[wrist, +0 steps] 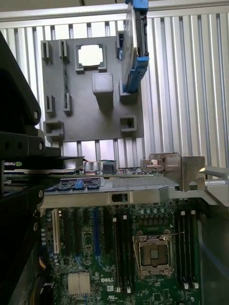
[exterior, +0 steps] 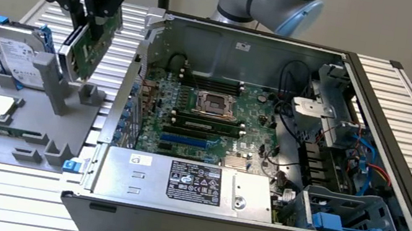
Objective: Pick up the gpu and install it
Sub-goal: 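Pick up the gpu and move the gpu toward the slot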
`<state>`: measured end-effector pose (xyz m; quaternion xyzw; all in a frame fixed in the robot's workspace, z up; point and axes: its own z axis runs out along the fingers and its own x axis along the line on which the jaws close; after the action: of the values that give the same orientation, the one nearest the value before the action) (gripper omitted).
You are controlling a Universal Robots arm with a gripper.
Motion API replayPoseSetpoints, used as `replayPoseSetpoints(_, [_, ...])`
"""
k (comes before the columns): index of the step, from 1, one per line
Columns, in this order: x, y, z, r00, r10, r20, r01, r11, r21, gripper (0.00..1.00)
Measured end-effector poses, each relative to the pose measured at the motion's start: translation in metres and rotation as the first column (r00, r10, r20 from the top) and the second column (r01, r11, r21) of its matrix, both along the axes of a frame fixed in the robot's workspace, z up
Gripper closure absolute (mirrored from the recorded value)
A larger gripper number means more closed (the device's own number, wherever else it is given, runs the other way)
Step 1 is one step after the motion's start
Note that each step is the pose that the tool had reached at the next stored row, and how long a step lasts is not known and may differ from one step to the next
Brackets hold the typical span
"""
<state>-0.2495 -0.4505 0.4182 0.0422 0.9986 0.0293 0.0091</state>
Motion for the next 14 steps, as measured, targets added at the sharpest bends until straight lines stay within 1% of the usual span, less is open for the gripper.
replayPoseSetpoints(14, [0.0091, 0.0005, 0.0, 1.0, -0.001, 0.0, 0.001, 1.0, 0.0, 1.0])
